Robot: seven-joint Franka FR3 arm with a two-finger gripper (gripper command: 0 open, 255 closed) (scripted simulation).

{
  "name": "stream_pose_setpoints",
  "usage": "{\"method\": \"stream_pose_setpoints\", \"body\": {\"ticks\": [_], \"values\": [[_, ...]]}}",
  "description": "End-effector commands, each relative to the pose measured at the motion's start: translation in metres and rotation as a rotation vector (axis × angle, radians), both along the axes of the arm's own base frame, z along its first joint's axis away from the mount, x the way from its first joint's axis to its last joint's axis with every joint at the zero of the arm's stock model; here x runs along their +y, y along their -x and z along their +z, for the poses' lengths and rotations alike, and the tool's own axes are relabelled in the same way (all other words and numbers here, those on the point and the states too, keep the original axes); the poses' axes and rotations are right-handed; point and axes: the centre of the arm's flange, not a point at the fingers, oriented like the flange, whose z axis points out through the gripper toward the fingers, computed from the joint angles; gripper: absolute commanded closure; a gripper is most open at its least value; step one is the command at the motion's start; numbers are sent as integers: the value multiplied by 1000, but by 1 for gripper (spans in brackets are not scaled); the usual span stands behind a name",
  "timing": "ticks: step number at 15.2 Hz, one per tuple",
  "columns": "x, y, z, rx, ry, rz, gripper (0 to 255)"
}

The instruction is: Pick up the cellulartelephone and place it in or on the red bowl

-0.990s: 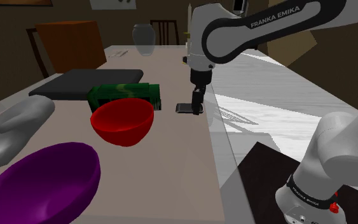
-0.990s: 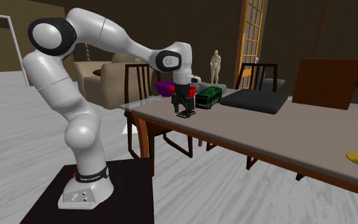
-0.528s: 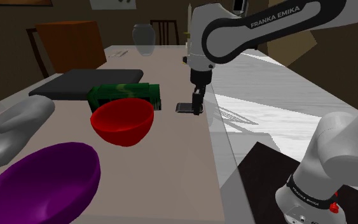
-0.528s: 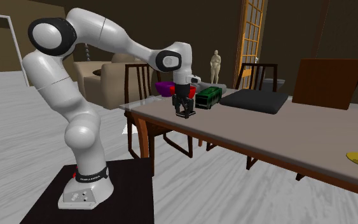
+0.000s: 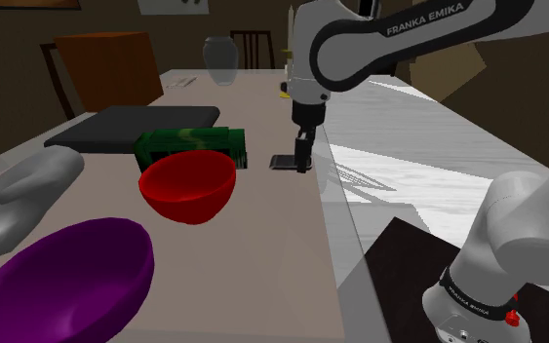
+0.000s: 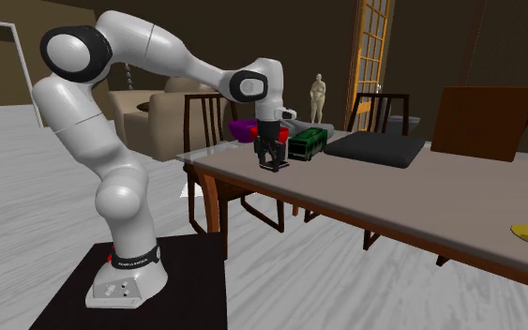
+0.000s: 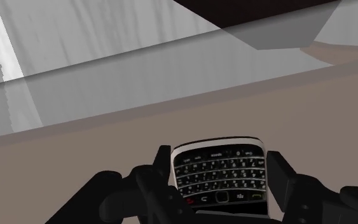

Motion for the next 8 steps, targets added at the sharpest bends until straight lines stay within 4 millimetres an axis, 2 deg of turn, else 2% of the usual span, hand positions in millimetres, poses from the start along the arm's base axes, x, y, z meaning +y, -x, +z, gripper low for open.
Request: {"method": "stream_pose_setpoints", "body": {"ticks": [1, 8], "values": [[0, 0, 11, 0, 0, 0, 255], [0, 0, 48, 0, 0, 0, 255]]}}
